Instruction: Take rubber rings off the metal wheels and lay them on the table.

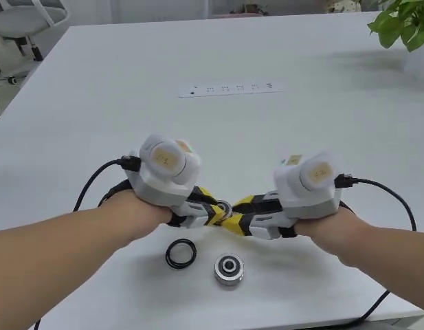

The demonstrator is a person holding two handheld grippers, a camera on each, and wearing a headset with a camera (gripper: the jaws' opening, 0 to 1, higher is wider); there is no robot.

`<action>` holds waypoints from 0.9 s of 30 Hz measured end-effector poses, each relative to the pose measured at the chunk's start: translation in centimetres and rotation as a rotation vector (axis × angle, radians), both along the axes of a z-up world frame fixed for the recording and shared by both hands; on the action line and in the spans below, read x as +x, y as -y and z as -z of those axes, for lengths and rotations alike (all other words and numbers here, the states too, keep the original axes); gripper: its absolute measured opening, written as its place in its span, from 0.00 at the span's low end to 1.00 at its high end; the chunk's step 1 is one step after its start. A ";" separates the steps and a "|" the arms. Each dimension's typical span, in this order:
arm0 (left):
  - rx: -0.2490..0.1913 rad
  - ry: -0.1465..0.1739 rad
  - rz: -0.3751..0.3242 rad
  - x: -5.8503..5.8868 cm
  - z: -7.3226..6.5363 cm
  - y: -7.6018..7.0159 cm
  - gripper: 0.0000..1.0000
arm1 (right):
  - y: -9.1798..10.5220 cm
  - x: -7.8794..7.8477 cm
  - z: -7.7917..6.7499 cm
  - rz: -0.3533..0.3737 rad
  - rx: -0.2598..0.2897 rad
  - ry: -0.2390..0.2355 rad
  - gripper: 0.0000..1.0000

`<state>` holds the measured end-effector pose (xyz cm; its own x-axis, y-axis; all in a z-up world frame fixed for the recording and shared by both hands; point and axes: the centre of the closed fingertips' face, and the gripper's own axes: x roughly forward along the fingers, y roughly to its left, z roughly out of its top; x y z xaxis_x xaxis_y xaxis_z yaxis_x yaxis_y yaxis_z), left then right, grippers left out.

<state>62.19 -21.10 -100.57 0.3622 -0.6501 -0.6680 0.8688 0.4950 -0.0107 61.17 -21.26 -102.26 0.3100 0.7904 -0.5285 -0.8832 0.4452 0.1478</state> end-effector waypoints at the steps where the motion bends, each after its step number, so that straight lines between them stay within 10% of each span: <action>1: 0.000 0.001 -0.001 0.0 0.0 0.0 0.14 | 0.1 0.0 0.0 -0.001 -0.003 0.001 0.16; 27: 0.008 0.005 -0.014 -0.2 0.0 0.0 0.14 | 1.1 0.5 -0.2 0.106 0.068 -0.112 0.00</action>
